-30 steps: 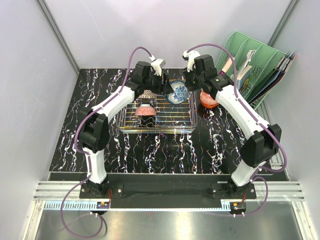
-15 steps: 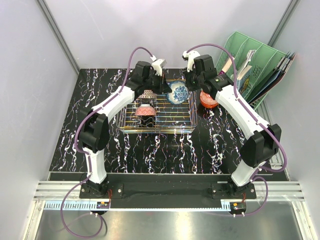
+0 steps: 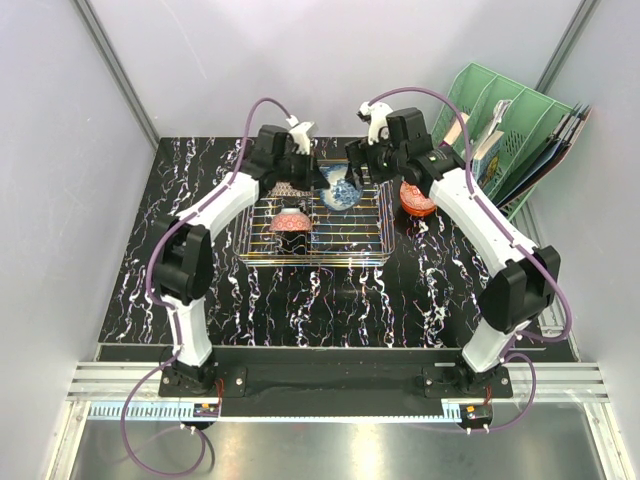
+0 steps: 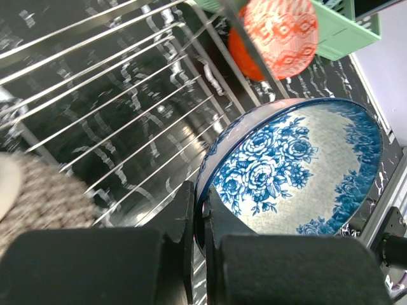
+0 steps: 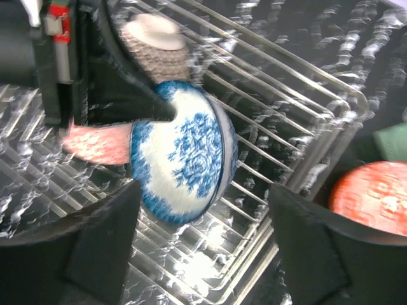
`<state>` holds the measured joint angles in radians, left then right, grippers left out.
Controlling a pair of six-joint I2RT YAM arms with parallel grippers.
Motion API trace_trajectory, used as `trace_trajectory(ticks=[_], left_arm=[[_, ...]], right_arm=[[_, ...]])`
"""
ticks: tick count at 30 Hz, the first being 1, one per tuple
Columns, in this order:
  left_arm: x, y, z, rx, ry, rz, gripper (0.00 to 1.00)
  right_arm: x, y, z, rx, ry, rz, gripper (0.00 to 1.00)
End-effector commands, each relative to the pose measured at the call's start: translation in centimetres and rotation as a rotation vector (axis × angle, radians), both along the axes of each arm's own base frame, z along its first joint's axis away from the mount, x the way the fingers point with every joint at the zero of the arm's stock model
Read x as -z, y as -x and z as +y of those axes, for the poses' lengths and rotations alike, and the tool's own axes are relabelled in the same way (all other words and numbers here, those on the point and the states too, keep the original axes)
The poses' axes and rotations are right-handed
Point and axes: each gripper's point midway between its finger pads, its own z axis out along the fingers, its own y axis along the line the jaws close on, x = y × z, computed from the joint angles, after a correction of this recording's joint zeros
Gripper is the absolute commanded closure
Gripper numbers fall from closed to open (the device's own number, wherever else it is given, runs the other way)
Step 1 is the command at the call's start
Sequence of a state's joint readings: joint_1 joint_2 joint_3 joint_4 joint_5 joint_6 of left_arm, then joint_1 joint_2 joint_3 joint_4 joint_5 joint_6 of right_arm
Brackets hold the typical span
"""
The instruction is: Load the bowls into the dish rack
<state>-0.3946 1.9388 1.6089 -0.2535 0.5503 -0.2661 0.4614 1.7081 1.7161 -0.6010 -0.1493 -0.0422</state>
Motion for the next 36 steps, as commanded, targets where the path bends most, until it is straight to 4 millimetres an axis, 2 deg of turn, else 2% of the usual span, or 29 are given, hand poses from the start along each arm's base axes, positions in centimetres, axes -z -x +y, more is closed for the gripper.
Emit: trace_trajectory(ticks=[1,3,4,6,10,13,20,29,33,34,36], left_arm=[[-7.3,0.9,1.6,0.04,0.122,-0.143,1.0],[-7.4,1.1,2.4,0.044,0.143,-0.151,1.0],[-8.4,1.7,2.5,0.067,0.168,-0.169,1.0],[-8.8,2.1,2.9,0.081,0.202,-0.189,1.0],[-10.4,3.8,2.6,0.161,0.262,-0.227,1.0],[-11.1,4.3,2.4,0.177,0.289,-0.243,1.0],[-10.9,3.7,2.1,0.152,0.262,-0.269,1.0],[-11.5,3.4,1.9,0.145,0.262,-0.284,1.0],[-11.2,3.4,1.9,0.142,0.253,-0.289,1.0],[-11.3,3.4,1.9,0.141,0.252,-0.292,1.0],[-11.2,3.4,1.9,0.14,0.248,-0.297,1.0]], right_arm=[[-2.2,1.0,1.8,-0.125,-0.2,0.103,0.09],[-1.8,0.9,1.7,-0.149,-0.271,0.171,0.06],[-2.4,1.1,1.6,-0.179,-0.334,0.205,0.06],[-1.9,0.9,1.6,-0.206,-0.384,0.256,0.05],[-2.2,2.0,2.9,-0.31,-0.507,0.349,0.05],[-2.3,2.7,3.9,-0.374,-0.595,0.419,0.04],[-3.4,4.4,5.1,-0.472,-0.759,0.525,0.07],[-2.3,4.6,5.2,-0.469,-0.774,0.554,0.11],[-2.8,4.7,5.2,-0.475,-0.784,0.553,0.22],[-2.9,4.8,5.2,-0.479,-0.784,0.547,0.31],[-2.9,4.9,5.2,-0.478,-0.789,0.555,0.43]])
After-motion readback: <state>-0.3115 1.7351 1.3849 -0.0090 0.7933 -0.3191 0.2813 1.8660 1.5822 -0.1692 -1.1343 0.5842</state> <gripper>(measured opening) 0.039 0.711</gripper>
